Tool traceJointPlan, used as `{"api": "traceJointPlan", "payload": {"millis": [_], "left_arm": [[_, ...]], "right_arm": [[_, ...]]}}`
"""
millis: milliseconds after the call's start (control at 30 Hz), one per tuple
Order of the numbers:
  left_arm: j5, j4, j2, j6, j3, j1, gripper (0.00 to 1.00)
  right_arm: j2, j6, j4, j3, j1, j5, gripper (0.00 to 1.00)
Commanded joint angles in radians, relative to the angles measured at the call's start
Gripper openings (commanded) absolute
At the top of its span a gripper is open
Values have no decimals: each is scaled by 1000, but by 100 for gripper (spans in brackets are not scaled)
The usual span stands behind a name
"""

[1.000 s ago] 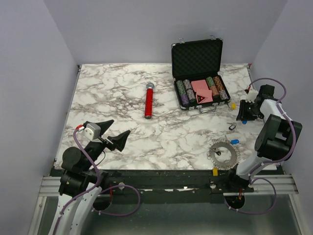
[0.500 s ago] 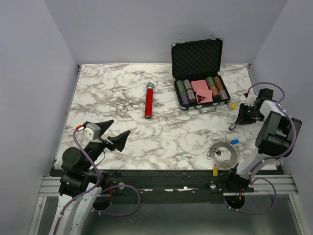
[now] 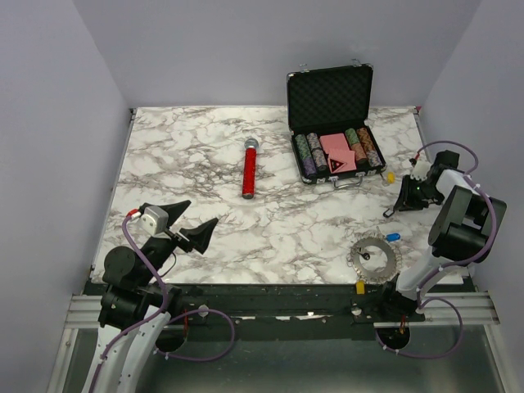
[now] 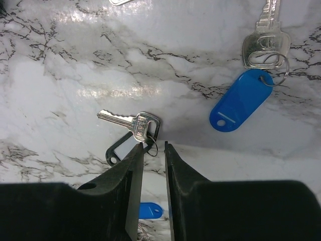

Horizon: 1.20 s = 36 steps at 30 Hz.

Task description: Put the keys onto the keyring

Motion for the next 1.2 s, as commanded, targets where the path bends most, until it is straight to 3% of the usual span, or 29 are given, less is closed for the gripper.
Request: {"api": "traceJointPlan", "payload": {"millis": [0,767,967,1167], "left_arm": [[28,23,-11,-10,1,7,99],[26,21,-14,-10,1,10,99],[25,21,-14,-10,-1,10,99],[23,21,-11,-10,-1,10,99]], "right_arm": [[20,-14,-17,-15,-13,-40,31],[41,-14,-19,-20,-27,-66,26],[38,-17,-19,-24,-28,-77,20],[18,-21,-19,-26,-31,-94,7]]}}
